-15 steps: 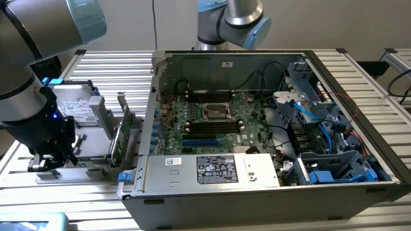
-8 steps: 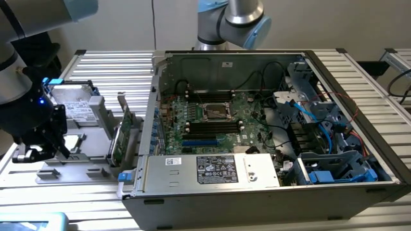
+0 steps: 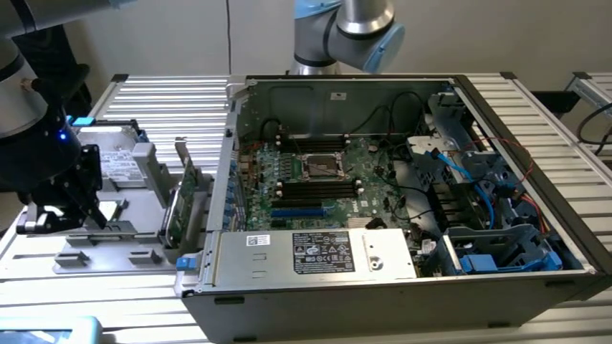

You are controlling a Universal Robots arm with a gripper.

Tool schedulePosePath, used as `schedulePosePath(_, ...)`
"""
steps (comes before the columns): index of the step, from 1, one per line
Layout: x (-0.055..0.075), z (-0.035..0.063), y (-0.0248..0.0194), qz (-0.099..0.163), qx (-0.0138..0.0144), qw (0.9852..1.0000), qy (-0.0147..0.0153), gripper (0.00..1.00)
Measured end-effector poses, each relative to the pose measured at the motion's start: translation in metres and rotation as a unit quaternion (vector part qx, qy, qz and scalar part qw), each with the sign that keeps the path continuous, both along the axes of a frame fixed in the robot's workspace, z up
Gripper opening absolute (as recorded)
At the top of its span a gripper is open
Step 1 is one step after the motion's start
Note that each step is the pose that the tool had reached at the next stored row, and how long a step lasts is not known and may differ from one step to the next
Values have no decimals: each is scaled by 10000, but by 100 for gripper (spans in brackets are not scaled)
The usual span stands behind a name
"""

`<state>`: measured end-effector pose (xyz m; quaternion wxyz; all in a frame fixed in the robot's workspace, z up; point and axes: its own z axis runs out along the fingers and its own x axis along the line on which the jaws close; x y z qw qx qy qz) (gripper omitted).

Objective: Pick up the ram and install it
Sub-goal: 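Pick up the ram and move it above insertion slot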

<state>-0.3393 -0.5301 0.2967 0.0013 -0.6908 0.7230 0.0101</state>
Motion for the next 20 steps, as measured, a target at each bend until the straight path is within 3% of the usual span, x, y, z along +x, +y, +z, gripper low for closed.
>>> schedulePosePath(3,81,94,-14,0,0,10000,0,12)
schedulePosePath(12,253,500,-27,0,0,10000,0,12)
schedulePosePath(20,516,729,-27,0,18,10000,-1,12)
